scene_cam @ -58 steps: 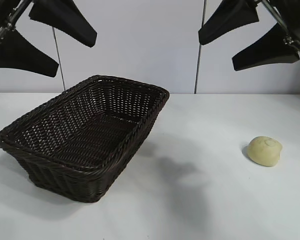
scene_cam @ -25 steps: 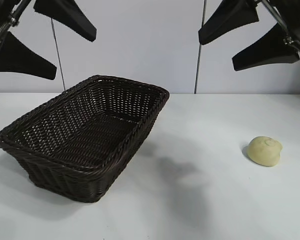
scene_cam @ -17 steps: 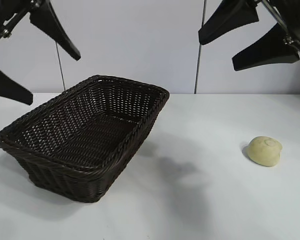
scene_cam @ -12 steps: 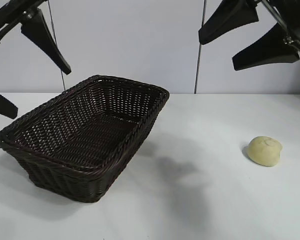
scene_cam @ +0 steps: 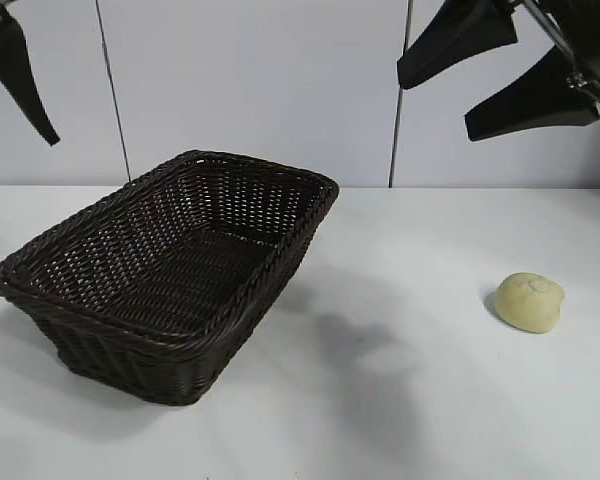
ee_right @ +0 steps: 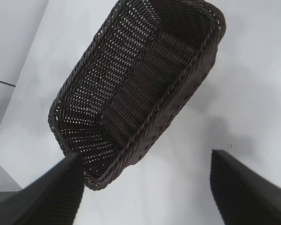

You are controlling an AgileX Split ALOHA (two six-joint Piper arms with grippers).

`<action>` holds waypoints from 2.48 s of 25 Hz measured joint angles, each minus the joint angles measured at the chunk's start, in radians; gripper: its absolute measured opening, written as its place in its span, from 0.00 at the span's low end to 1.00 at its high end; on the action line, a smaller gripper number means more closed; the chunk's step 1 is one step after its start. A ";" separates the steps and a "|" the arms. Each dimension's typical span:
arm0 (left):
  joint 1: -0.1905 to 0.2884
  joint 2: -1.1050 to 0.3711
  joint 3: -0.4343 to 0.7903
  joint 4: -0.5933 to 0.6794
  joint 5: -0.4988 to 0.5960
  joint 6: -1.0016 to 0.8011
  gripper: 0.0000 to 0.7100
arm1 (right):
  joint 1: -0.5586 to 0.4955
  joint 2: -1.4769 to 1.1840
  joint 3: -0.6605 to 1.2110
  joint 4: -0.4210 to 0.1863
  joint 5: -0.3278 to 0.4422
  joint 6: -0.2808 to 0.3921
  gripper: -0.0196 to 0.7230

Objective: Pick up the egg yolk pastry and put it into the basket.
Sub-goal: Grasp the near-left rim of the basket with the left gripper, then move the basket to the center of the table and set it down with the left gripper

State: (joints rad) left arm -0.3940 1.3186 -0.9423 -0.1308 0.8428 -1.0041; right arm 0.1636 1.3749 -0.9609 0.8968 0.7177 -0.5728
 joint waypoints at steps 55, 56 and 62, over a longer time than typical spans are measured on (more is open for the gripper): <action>0.003 0.406 0.044 -0.046 -0.276 -0.177 0.14 | 0.000 0.000 0.000 -0.036 0.001 0.000 0.75; 0.007 0.406 0.026 -0.046 -0.255 -0.169 0.14 | 0.000 0.000 0.000 -0.037 0.001 0.000 0.75; 0.038 0.407 -0.089 -0.071 -0.139 -0.048 0.14 | 0.000 0.000 0.000 -0.040 0.001 0.000 0.75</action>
State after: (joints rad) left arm -0.3555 1.7256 -1.0314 -0.2016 0.7041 -1.0519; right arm 0.1636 1.3749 -0.9609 0.8570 0.7184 -0.5728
